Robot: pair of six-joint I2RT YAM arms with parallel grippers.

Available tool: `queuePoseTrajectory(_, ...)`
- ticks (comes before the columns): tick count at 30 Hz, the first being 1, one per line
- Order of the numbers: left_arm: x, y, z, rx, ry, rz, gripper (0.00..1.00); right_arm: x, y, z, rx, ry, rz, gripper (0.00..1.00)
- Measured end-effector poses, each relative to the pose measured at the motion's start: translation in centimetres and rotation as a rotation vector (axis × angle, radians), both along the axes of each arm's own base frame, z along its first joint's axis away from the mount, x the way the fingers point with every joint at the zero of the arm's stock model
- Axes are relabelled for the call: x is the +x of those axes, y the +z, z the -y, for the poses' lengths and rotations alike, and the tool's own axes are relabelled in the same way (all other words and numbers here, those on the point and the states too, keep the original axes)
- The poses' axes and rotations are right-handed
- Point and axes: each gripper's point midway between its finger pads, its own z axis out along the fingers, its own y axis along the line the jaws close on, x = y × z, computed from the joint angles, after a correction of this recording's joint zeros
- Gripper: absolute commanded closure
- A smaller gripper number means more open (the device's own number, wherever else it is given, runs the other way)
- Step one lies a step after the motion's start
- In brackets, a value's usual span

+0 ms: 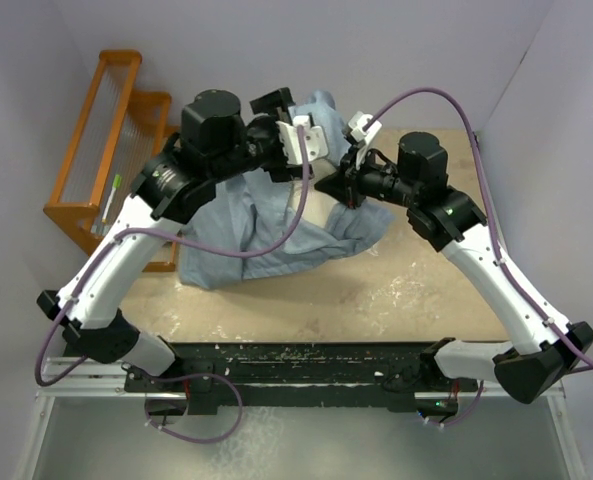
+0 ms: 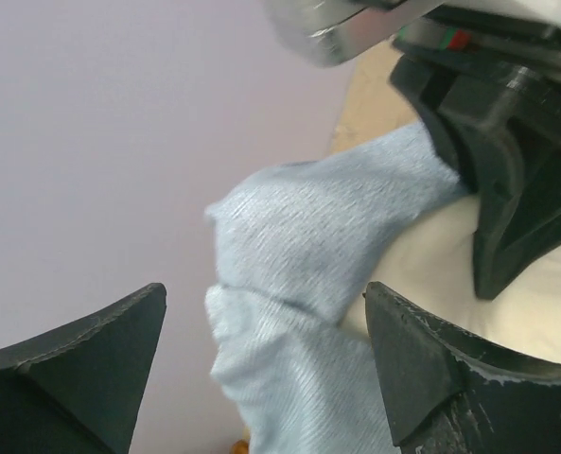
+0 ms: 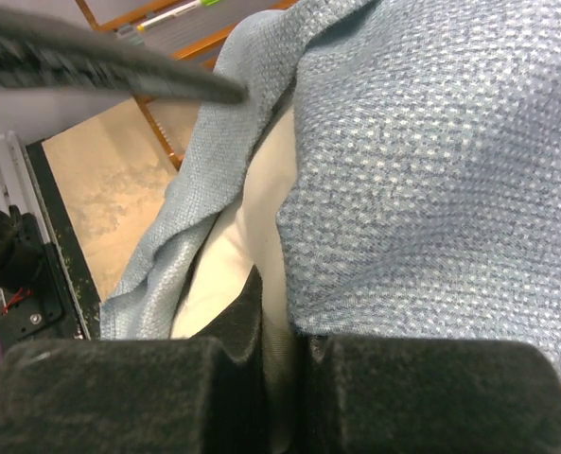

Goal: Remove the pillowcase from the pillow

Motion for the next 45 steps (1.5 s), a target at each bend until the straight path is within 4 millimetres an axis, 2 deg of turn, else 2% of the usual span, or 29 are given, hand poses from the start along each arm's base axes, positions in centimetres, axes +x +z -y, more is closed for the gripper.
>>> queuePoseTrajectory(5, -0.2, 1.6, -3.3, -0.032, 0.067, 0.038, 0.08, 0.0, 0.0, 0.0, 0.000, 0.001, 0.000, 1.00)
queuePoseTrajectory(8, -0.3, 2.0, -4.1, -0.032, 0.069, 0.034, 0.11, -0.1, 0.0, -0.1, 0.000, 0.003, -0.001, 1.00)
queuePoseTrajectory(13, -0.9, 1.9, -2.2, -0.004, -0.028, -0.030, 0.21, -0.4, 0.0, -0.4, 0.000, 0.013, -0.001, 1.00)
queuePoseTrajectory(19, -1.5, -1.4, -0.2, 0.055, -0.117, -0.144, 0.35, -0.9, 0.2, -0.9, 0.002, 0.031, 0.003, 1.00)
queuePoseTrajectory(23, -1.9, -2.7, 0.4, 0.087, -0.140, -0.172, 0.41, -1.1, 0.2, -1.2, 0.002, 0.038, 0.003, 1.00)
queuePoseTrajectory(26, -1.7, -3.1, 0.6, 0.098, -0.139, -0.172, 0.57, -1.1, 0.2, -1.2, 0.001, 0.038, 0.003, 1.00)
queuePoseTrajectory(29, -0.9, -3.7, 0.7, 0.099, -0.113, -0.159, 0.86, -1.0, 0.1, -1.2, -0.001, 0.030, 0.004, 1.00)
queuePoseTrajectory(32, 0.9, -3.9, 0.6, 0.081, -0.039, -0.104, 1.00, -0.9, 0.0, -1.0, -0.005, 0.018, 0.002, 1.00)
queuePoseTrajectory(36, 2.6, -3.4, 0.4, 0.033, 0.042, -0.017, 1.00, -0.7, 0.0, -0.9, -0.009, 0.008, 0.001, 1.00)
queuePoseTrajectory(38, 3.5, -1.8, 0.4, -0.015, 0.084, 0.046, 1.00, -0.8, -0.1, -1.0, -0.010, 0.007, 0.003, 1.00)
queuePoseTrajectory(45, 4.2, 0.9, 0.4, -0.088, 0.126, 0.126, 1.00, -1.3, 1.2, -2.0, 0.012, 0.019, 0.044, 1.00)
